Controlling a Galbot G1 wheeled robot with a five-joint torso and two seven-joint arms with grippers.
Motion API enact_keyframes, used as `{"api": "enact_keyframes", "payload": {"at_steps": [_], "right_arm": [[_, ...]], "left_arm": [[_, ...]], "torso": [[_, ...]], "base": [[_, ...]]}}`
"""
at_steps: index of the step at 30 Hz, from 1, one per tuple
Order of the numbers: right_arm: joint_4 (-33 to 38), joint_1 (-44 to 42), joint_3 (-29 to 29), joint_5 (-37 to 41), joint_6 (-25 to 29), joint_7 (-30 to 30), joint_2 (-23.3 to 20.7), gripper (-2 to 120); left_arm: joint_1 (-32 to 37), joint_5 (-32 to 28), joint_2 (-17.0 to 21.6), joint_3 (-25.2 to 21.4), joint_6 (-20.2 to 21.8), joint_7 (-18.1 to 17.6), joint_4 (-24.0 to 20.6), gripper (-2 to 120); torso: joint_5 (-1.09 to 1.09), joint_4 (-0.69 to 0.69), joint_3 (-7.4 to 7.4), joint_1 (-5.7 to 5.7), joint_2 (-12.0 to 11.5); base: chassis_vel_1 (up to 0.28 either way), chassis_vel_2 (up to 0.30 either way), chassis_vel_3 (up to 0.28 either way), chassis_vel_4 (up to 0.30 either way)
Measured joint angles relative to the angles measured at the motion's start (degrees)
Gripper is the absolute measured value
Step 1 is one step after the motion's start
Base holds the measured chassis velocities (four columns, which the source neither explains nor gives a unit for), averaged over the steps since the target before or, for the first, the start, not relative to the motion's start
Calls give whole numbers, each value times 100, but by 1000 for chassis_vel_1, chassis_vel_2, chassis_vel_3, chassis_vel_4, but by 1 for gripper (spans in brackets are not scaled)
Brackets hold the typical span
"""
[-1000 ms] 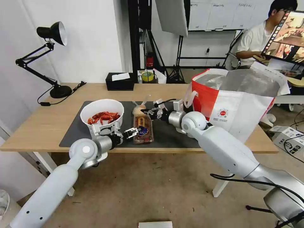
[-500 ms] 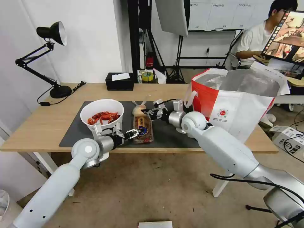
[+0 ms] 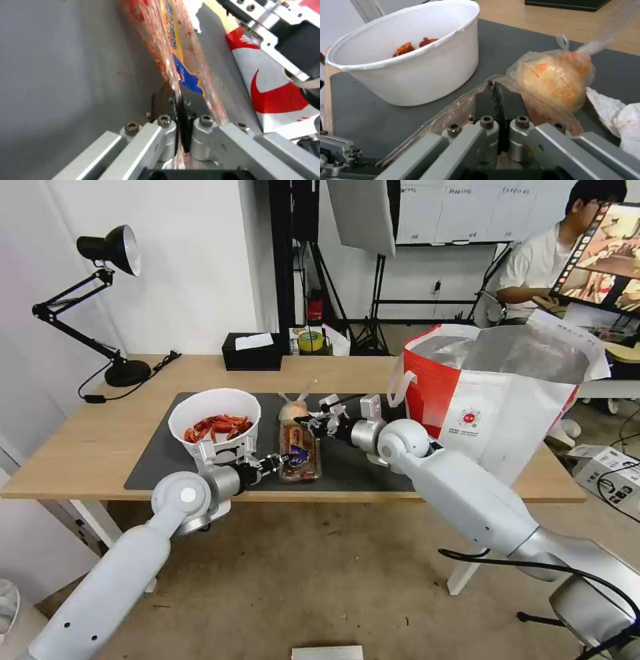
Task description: Pick up the trash from the table and place it into the takeout bag.
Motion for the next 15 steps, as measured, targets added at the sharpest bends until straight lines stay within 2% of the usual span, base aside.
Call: {"api": "enact_keyframes", "payload": {"at_steps": [15], "right_arm": [[356,-136,75,138,72,120,-244,0]], "left_arm": [[47,-65,-21,-51,-59,3,-107,0]], "torso": [[0,0,0,0,0]], "base": [[0,0,0,0]]}}
